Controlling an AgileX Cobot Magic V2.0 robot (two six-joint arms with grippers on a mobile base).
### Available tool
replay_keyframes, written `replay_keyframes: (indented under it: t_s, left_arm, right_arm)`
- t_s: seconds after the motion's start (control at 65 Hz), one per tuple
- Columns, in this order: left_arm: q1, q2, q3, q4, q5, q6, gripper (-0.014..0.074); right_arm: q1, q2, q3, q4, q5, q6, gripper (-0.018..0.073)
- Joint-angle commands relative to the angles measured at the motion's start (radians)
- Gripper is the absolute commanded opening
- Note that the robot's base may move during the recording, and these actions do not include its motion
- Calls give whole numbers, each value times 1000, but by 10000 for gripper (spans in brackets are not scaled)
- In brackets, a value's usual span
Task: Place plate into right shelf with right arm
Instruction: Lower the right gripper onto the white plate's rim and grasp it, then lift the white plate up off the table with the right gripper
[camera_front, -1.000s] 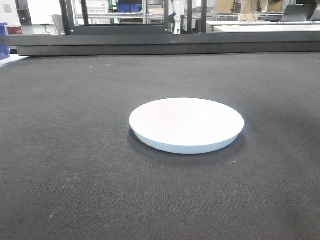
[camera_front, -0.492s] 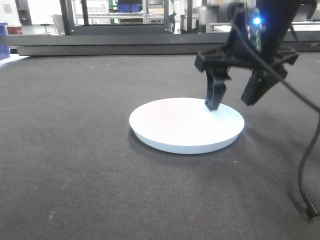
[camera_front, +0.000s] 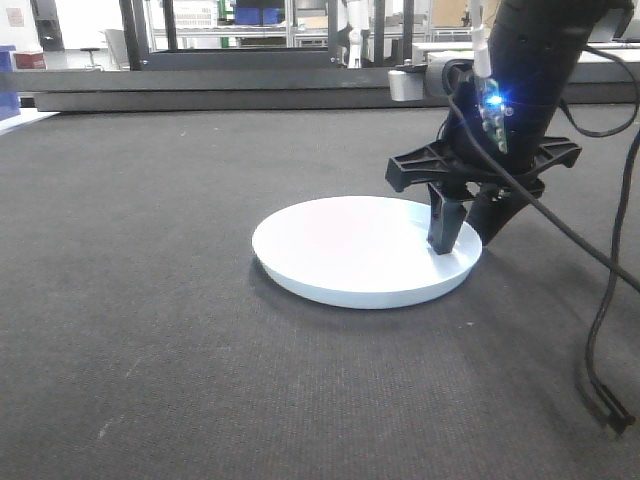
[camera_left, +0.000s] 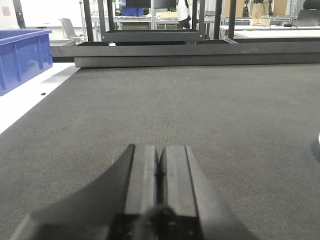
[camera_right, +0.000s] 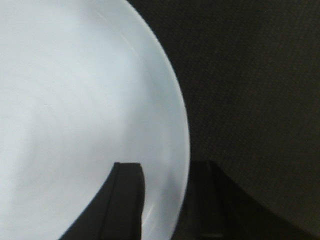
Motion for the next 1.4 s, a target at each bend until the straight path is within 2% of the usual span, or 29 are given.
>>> replay_keyframes:
  t_s: [0.0,0.046,0.154,0.2,0.338,0.462,0.846,1.092,1.385]
  left_arm:
    - [1,-11,8,-2,-84,-2,-47]
    - [1,-11,8,-2,-84,-2,-47]
    - [1,-11,8,-2,-84,-2,-47]
    - [1,-11,8,-2,-84,-2,-47]
    - [1,-11,8,-2,-84,-2,-47]
    - [1,-11,8,-2,-84,-2,-47]
    - [1,-11,8,-2,-84,-2,-47]
    - [1,-11,8,-2,-84,-2,-47]
    - [1,-11,8,-2,-84,-2,-47]
  right_arm:
    - [0,-36,-27,-25,-27,0,282]
    - [0,-36,-27,-29,-26,0,230]
    - [0,-39,-32,-34,-20,0,34]
    - [0,-44,-34,-34,-19,0,62]
    - [-4,-103,-31,-34,-26,0,55]
    - [-38,-211,17,-34,-62,0,55]
    - [-215,-745,438,-34,-311,-27,55]
    - [-222,-1166,669,-34,-429,-74,55]
    - [-222,-1593,729,-34,-431,-74,55]
